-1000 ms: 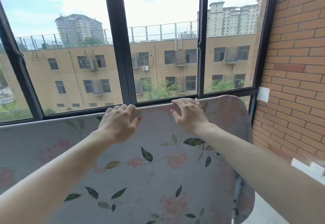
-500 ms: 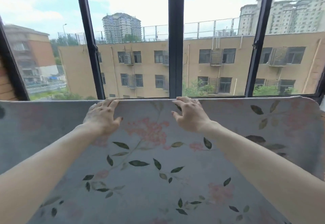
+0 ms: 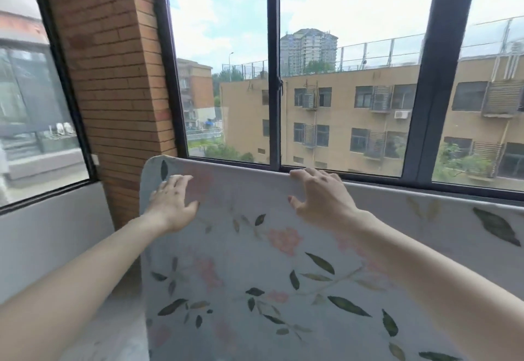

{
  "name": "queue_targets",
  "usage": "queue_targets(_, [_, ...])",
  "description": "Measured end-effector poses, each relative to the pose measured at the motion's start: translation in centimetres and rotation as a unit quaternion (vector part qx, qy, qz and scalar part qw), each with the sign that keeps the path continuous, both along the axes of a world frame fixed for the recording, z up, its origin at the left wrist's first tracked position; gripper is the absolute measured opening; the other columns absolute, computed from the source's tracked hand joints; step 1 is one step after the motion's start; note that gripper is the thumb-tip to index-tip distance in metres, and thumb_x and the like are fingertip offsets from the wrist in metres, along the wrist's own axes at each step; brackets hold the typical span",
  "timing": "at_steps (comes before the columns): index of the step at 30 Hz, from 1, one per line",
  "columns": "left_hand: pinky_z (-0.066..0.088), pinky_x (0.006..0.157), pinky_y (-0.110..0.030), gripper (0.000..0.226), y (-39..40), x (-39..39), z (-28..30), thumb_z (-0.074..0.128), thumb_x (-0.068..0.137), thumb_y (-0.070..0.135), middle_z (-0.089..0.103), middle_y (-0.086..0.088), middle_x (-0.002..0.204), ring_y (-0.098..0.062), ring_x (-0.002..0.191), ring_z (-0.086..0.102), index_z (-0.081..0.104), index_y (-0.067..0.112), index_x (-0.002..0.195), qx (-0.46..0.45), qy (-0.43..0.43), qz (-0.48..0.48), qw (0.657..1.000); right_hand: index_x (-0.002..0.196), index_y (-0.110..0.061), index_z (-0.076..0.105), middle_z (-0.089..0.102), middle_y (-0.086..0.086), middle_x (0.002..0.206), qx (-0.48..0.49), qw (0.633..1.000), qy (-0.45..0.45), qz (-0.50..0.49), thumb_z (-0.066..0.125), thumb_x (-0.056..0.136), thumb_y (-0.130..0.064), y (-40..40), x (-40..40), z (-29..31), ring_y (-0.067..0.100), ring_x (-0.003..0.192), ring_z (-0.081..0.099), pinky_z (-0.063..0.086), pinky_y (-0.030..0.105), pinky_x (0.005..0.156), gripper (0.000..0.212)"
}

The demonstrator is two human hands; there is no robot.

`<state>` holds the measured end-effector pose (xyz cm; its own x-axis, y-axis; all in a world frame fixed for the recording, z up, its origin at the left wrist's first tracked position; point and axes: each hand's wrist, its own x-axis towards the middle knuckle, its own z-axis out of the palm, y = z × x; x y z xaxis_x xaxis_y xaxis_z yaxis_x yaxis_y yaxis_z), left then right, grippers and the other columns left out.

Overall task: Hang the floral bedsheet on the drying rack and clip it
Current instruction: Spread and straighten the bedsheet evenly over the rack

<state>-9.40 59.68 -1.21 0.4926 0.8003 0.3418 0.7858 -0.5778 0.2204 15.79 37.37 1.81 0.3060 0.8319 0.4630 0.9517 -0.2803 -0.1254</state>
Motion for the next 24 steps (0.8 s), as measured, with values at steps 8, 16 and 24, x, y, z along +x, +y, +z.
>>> queue_targets(8, [0.038,0.114,-0.047,0.059,10.3,-8.7,-1.8,0.062,0.096,0.028,0.043,-0.011,0.153,-0.035,0.140,0.043,0.042,0.018,0.150,-0.062,-0.063,0.093,0.992,0.144,-0.021,0.047,0.059,0.003,0.134,-0.036,0.998,-0.039,0.035,0.056,0.093,-0.046,10.6,-4.1,0.5,0.025,0.125,0.056,0.037,0.042,0.108,0.058])
queue_targets(16, [0.047,0.106,-0.045,0.048,21.7,-12.1,-1.5,0.058,0.097,0.022,0.058,-0.008,0.143,-0.032,0.128,0.055,0.050,0.016,0.143,-0.082,-0.098,0.066,0.990,0.129,-0.013,0.051,0.064,0.009,0.121,-0.023,0.999,-0.019,0.016,0.060,0.087,-0.032,20.5,-10.2,1.1,0.032,0.111,0.060,0.039,0.043,0.099,0.046])
queue_targets(24, [0.054,0.089,-0.040,0.019,28.9,-11.9,-2.9,0.061,0.101,0.025,0.070,0.009,0.115,-0.022,0.097,0.065,0.058,0.029,0.119,-0.084,-0.093,-0.040,0.991,0.114,-0.015,0.057,0.066,0.009,0.111,0.020,0.995,-0.063,-0.075,0.056,0.091,-0.047,26.6,-14.4,-0.7,0.032,0.104,0.061,0.041,0.044,0.094,0.040])
